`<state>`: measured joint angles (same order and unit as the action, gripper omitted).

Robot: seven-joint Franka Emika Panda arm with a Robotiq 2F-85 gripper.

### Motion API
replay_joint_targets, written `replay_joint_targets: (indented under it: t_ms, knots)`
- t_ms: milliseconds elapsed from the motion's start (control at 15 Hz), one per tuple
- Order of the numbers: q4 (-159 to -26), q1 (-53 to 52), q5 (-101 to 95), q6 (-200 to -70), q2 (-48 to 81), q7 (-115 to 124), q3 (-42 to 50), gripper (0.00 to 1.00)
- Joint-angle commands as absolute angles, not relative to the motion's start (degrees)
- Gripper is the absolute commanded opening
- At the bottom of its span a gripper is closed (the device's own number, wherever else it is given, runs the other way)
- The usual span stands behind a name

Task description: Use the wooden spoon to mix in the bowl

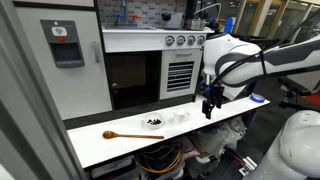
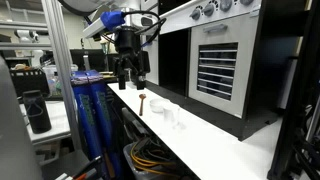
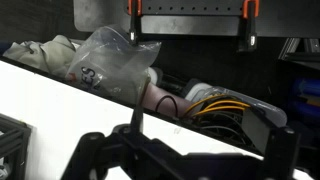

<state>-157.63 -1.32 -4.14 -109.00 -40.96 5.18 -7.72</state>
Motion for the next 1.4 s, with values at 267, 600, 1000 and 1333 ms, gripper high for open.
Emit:
replay_joint_targets:
  t_ms: [267, 600, 1000, 1333]
  knots:
    - [-157.54, -2.05, -4.56, -108.87, -40.88, 5.60, -7.05, 1.00]
    - [-157.51, -3.56, -5.44, -113.34, -41.21, 2.18, -6.73, 1.00]
    - [-154.47, -7.58, -6.76, -123.99, -36.10, -6.28, -6.74, 1.00]
    - [-151.02, -10.90, -7.40, -133.38, -28.04, -13.60, -6.73, 1.00]
